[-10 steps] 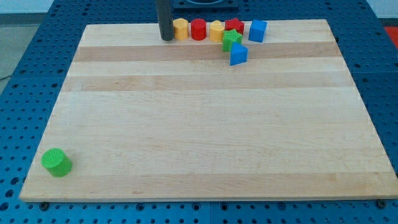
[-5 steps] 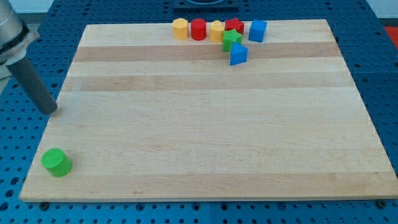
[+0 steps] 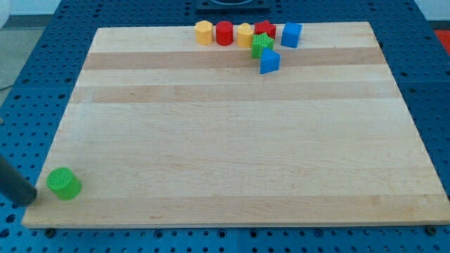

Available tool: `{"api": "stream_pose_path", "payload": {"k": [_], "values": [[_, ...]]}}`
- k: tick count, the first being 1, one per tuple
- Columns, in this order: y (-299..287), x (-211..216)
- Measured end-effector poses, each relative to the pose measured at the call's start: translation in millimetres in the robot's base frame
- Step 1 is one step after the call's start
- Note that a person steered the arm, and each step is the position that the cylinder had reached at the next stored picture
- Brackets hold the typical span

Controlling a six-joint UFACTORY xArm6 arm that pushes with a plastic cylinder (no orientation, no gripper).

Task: Keep green circle at the center

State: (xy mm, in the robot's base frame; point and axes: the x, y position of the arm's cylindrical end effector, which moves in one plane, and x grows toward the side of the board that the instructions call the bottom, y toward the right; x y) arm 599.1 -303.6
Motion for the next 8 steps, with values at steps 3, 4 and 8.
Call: {"api": "stream_pose_path", "payload": {"k": [3, 4, 8], "values": [[112.7, -86.5], [89.7, -87.7], [172.7, -78.2]]}}
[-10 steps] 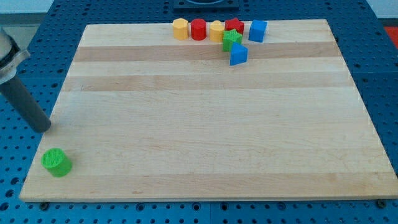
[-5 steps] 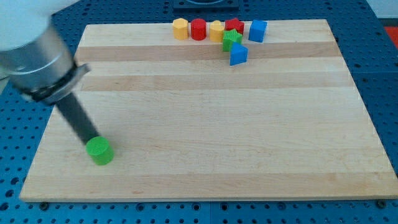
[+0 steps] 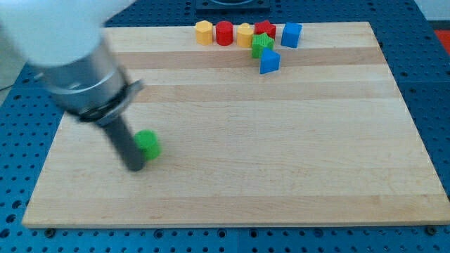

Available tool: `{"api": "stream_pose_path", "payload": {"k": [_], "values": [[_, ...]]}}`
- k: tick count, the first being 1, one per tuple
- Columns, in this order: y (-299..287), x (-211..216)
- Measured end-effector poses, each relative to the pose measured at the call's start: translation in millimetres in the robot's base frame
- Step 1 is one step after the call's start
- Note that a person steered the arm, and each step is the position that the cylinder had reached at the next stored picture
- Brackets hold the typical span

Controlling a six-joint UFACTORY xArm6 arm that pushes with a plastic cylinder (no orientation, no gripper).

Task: Keep green circle at the center

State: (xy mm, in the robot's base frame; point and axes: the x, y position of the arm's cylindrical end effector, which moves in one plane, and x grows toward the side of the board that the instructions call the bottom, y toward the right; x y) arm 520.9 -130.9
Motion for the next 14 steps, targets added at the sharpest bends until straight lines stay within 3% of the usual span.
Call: {"api": "stream_pose_path", "payload": {"k": [1, 3, 4, 5, 6, 8, 9, 10, 11, 12, 13, 14], "values": [[37.2, -22.8], [-82.3, 6.6], [-63.0, -46.6], [11.7, -100.4], [70.8, -111.6], [-4.1, -50.7], [-5.1, -11.9], [-23.8, -25.5], [-92.8, -27.4], [-121.8, 26.9], [-72.0, 51.4], [11.5, 5.5]]}}
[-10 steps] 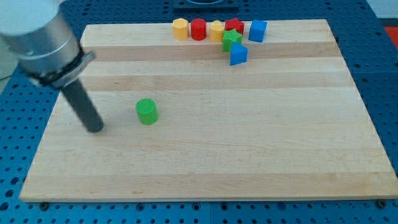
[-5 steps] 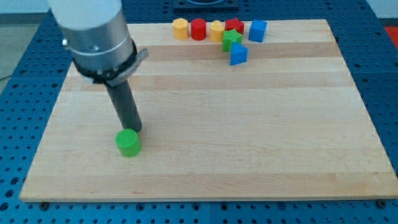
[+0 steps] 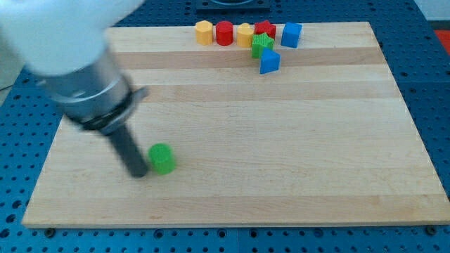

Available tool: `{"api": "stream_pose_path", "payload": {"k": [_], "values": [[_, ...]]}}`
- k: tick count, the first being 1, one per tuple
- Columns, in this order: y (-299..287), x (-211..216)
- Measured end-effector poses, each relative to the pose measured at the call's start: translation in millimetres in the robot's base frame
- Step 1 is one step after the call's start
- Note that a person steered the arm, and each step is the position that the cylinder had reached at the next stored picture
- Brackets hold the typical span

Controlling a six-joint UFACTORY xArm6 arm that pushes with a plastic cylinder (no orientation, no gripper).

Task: Keep green circle at the center

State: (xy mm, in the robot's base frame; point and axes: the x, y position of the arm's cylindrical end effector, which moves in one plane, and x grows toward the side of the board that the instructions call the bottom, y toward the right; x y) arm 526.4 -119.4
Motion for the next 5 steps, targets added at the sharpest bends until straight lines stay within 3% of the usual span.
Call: {"api": "stream_pose_path", "payload": {"k": [1, 2, 3, 4, 5], "values": [[70.0, -60.2], [77.8, -64.7], [36.0, -10.1], [33.9, 27.5], [64.8, 3.3]]}}
